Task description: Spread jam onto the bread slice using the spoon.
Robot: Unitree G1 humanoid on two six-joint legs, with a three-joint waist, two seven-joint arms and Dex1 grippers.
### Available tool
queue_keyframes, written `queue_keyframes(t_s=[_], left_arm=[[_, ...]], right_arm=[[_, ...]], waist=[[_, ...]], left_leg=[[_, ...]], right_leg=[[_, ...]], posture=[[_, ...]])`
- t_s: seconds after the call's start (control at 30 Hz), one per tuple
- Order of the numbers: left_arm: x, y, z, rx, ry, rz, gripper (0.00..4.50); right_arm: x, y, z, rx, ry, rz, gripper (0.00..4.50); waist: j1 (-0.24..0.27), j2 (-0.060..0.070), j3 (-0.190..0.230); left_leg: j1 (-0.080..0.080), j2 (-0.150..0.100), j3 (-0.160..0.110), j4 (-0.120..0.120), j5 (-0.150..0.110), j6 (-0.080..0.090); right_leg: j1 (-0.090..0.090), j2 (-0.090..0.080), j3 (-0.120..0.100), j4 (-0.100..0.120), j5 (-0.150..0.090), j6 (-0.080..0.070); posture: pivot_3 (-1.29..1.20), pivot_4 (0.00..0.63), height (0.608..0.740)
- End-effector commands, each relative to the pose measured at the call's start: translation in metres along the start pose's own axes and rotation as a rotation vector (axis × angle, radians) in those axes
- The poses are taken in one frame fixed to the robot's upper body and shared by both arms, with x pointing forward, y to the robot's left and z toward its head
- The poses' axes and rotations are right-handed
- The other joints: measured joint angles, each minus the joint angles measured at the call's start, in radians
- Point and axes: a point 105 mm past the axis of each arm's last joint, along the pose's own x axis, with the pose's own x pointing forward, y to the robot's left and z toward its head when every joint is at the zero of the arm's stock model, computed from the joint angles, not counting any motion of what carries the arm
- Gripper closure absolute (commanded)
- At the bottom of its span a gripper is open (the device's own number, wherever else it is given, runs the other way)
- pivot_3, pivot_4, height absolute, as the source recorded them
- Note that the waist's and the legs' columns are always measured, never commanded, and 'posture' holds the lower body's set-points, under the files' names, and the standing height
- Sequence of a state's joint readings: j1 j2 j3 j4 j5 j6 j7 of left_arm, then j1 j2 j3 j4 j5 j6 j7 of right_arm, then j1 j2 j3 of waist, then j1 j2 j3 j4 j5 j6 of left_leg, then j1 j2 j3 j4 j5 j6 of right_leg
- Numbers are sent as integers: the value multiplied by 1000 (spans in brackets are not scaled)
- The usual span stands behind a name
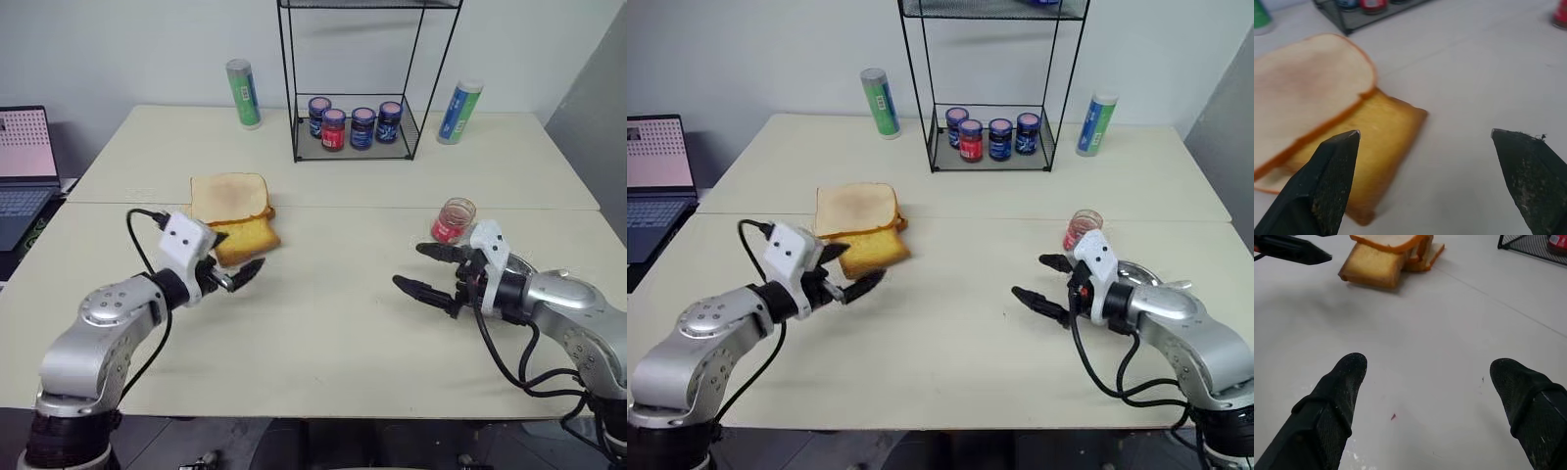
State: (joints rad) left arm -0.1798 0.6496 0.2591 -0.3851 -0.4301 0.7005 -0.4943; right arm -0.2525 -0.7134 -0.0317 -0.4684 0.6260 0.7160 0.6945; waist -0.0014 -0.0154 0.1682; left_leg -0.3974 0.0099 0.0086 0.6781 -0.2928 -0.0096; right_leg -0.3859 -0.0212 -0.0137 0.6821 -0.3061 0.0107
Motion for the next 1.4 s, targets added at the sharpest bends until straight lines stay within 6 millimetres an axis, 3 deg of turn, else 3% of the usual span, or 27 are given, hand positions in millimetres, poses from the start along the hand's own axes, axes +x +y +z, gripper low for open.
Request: queue_keyframes(t_s=[0.03,0.1,0.2,0.33,0.5,0.63,0.9,1.0,1.4], left_arm=[[-18,53,14,-94,-101,317,0],[-25,70,9,-172,-119,433,0],[-22,76,-2,-278,-126,482,0],[-2,72,-6,-396,-177,450,0],[19,76,-6,-467,-206,393,0],[31,82,-8,-497,-203,361,0],[43,83,-19,-509,-159,331,0],[43,84,-14,-503,-180,322,453],[43,84,-8,-494,-191,306,3076]], right_arm=[[10,13,25,-53,-81,77,10],[16,15,28,-54,-93,96,10],[23,19,32,-68,-102,132,10],[31,31,31,-136,-81,212,10],[36,31,41,-155,-116,231,10],[39,33,52,-163,-164,235,10],[40,34,55,-177,-174,215,10],[40,33,55,-174,-177,203,0],[38,21,57,-148,-182,151,0]], waist=[[-1,0,0],[0,-1,0],[1,-1,-1],[10,-5,-3],[9,-7,-3],[3,-6,-3],[0,-7,-3],[0,-7,-3],[0,-7,-3]], left_leg=[[0,0,0,0,0,0],[0,0,0,0,0,0],[-1,0,0,1,0,0],[-1,0,0,2,0,0],[-1,0,0,2,0,0],[-1,0,0,2,0,0],[-1,0,0,2,2,-4],[-1,0,0,2,2,-3],[-1,0,0,2,2,-3]], right_leg=[[0,0,0,0,0,0],[0,0,0,0,0,0],[0,0,0,0,0,0],[0,-1,-1,0,0,0],[0,-1,-1,0,1,0],[-1,0,-1,1,1,0],[-1,-1,-1,0,1,0],[-1,-1,-1,0,1,0],[-1,-1,-1,0,1,0]], posture=[[0,150,740],[0,150,740],[0,150,740],[0,150,740],[0,150,740],[0,150,740],[0,150,740],[0,150,740],[0,150,740]])
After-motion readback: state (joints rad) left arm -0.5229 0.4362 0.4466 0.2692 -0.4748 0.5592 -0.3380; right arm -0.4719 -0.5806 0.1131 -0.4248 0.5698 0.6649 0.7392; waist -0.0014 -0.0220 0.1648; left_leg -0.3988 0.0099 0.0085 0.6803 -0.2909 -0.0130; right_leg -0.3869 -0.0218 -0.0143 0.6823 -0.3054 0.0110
